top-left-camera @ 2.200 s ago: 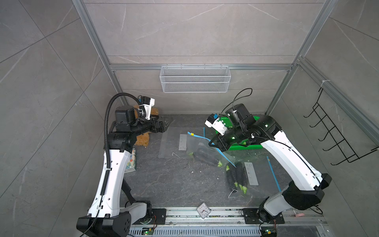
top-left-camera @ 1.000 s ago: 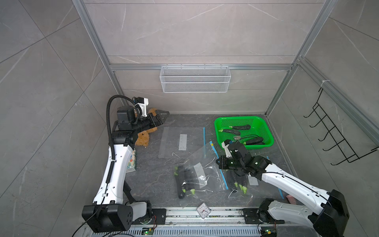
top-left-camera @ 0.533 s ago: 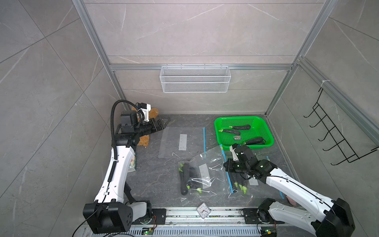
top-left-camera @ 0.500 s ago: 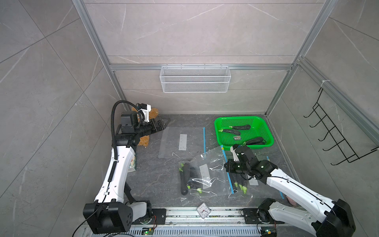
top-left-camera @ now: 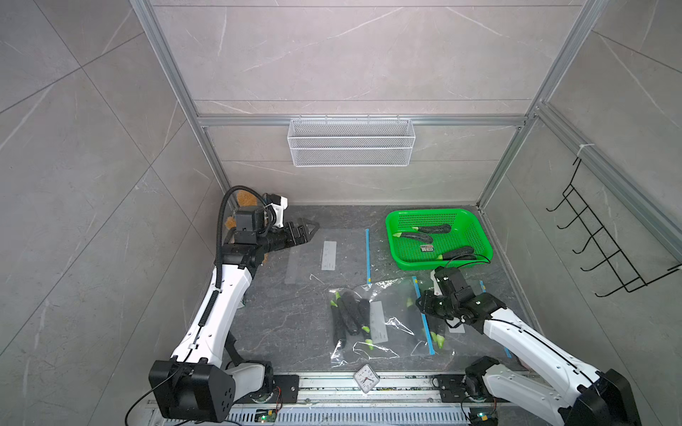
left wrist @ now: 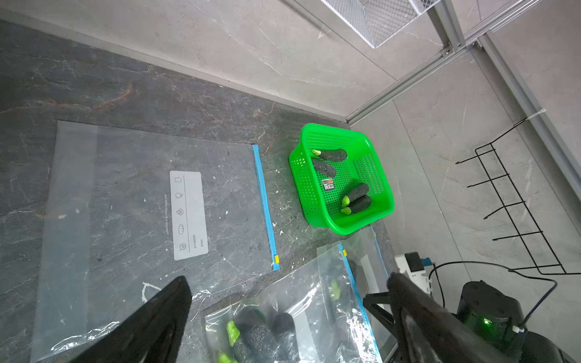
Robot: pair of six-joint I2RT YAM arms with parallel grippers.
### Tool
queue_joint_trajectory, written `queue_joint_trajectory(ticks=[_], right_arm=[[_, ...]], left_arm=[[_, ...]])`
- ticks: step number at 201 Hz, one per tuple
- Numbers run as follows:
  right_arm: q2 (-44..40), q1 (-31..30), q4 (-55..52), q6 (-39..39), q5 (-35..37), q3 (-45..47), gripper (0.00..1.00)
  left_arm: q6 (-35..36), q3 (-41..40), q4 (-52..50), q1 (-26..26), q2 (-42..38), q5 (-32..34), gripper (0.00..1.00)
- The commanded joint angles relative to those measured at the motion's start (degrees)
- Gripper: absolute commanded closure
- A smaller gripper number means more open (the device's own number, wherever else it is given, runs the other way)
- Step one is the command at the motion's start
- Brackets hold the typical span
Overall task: Place the eggplant in a zip-top bag and seal the zipper
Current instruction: Place the zipper food storage bag at the center of the board.
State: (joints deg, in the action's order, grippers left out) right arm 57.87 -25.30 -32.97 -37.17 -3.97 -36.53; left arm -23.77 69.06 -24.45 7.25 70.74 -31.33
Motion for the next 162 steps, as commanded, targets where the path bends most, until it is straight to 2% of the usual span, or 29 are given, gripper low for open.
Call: queue_joint_trajectory(ticks=[1, 23, 63, 71, 77, 80, 122, 162], right_arm=[[-2.2, 0.9, -5.3, 2.0, 4.7, -4.4, 0.54], [-4.2, 1.1, -8.9, 3.2, 7.7, -8.3, 0.48], [-4.5, 1.1, -12.1, 5.5, 8.5, -15.6, 0.28], [-3.8, 1.1, -12.4, 6.1, 8.5, -17.2, 0.2], [-3.2, 1.2, -12.5, 6.5, 8.7, -18.4, 0.04], [-2.9, 1.2, -12.6, 6.8, 8.7, -18.9, 0.01], [1.7, 1.6, -10.8, 11.2, 6.3, -23.3, 0.02], [2.3, 6.1, -8.1, 12.7, 1.8, -22.2, 0.06]], left_arm=[[1.2, -1.3, -0.2, 1.4, -2.0, 4.3, 0.0], [0.7, -1.7, -1.6, 5.5, -1.8, 10.6, 0.0], [-2.0, -1.9, -4.2, 15.5, 1.5, 25.3, 0.0], [-2.6, -1.5, -4.8, 17.5, 2.8, 28.3, 0.0], [-3.0, -1.0, -5.5, 19.1, 4.1, 30.0, 0.0], [-3.3, -0.6, -5.7, 19.9, 4.8, 30.9, 0.0], [-4.7, 9.2, -11.7, 28.9, 19.0, 39.1, 0.0], [-4.7, 21.7, -16.7, 32.4, 35.0, 42.1, 0.05]])
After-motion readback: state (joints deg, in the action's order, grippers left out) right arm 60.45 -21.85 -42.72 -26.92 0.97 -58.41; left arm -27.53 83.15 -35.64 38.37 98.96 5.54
